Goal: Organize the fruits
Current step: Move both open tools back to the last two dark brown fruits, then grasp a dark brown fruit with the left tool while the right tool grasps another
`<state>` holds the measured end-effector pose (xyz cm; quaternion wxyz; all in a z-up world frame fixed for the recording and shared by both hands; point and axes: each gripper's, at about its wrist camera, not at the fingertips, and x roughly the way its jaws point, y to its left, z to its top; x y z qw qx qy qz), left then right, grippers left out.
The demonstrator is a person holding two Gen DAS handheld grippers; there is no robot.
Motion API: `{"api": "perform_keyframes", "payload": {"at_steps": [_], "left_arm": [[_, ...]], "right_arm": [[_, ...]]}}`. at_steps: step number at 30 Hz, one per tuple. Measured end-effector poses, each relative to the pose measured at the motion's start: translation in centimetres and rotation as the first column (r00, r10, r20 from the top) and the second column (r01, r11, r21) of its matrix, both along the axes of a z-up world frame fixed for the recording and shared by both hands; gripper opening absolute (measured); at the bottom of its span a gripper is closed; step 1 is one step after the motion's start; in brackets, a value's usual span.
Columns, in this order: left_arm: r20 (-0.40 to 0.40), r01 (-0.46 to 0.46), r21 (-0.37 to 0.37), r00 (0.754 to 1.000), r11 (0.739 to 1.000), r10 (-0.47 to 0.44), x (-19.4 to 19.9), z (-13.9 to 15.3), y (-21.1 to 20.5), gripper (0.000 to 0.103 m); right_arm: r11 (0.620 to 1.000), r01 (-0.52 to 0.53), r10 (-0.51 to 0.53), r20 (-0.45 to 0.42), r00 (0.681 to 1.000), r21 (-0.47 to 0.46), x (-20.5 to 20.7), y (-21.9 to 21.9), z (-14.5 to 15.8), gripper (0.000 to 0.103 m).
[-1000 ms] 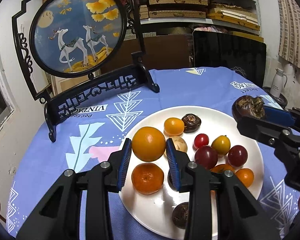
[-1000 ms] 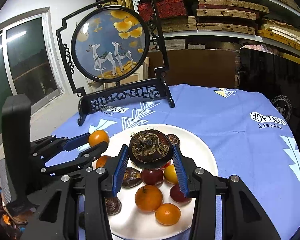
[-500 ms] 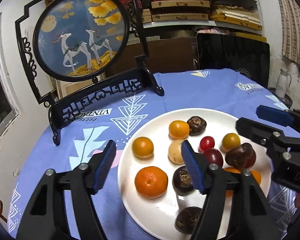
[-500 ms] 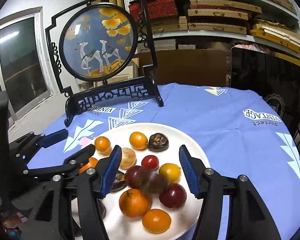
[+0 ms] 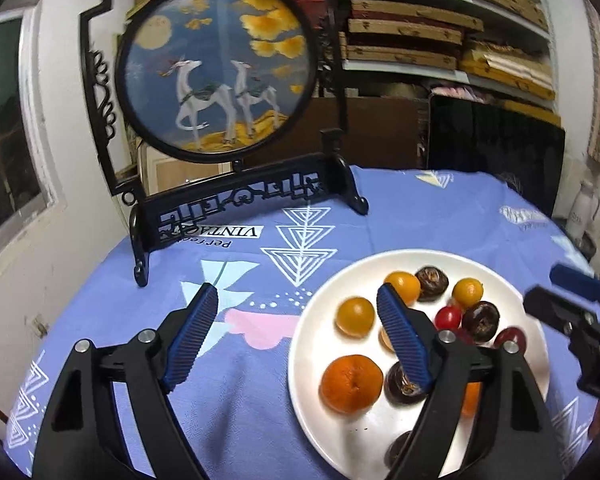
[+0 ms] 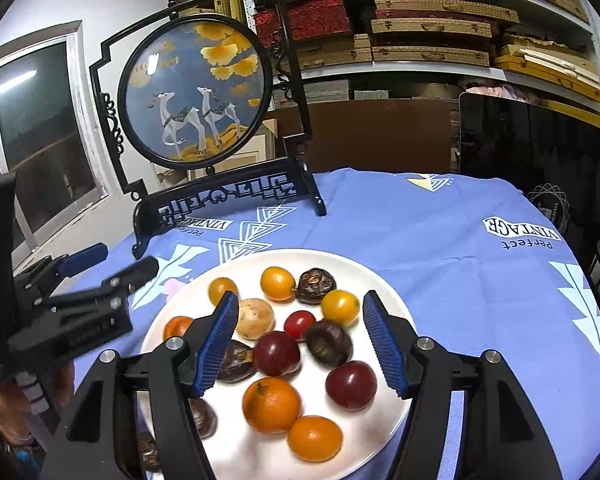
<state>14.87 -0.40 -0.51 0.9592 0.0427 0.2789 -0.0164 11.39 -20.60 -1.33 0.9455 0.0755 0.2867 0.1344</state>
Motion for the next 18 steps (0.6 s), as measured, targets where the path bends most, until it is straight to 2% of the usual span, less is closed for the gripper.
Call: {"api": "perform_keyframes", "payload": {"at_steps": [3, 5, 8, 10, 12, 14, 18], "left_arm": [[0.015, -0.006, -0.034, 1.000, 0.999, 0.006, -0.4, 1.0, 1.0, 0.079], [0.029, -0.001, -0.047, 1.000, 0.999, 0.003, -1.0, 1.9, 1.4, 0.081], [0.062, 0.038, -0.059, 0.997, 0.998, -0.035, -3.5, 3.0, 2.4, 0.088], [0.066, 0.053, -0.069, 0.997, 0.996, -0.049, -5.1, 3.0, 3.3, 0.089], [0.030, 0.076, -0.068, 0.997, 0.995, -0.074, -6.5, 2.5, 4.4, 0.089], [-0.002, 0.054, -0.039, 0.999, 0.998, -0.054, -7.8, 1.9, 5.9, 0.089], [-0.022, -0.005, 0.017, 1.000, 1.000, 0.005, -10.1, 1.8, 9.4, 0.089]], "right_arm": [[0.998, -0.059, 0.059, -0.003, 0.998, 0.034, -2.5, 0.9, 0.6, 0.071], [0.992, -0.125, 0.126, -0.013, 0.992, 0.020, -5.3, 2.0, 0.3, 0.072], [0.974, -0.225, 0.223, -0.066, 0.973, -0.010, -8.7, 4.0, -0.9, 0.072], [0.953, -0.298, 0.288, -0.140, 0.947, -0.055, -10.6, 6.1, -2.6, 0.072], [0.934, -0.341, 0.314, -0.203, 0.927, -0.110, -11.3, 8.2, -4.4, 0.072], [0.918, -0.371, 0.328, -0.259, 0.909, -0.138, -11.1, 10.2, -6.1, 0.072], [0.924, -0.354, 0.304, -0.282, 0.910, -0.146, -9.2, 12.2, -7.2, 0.072]]}}
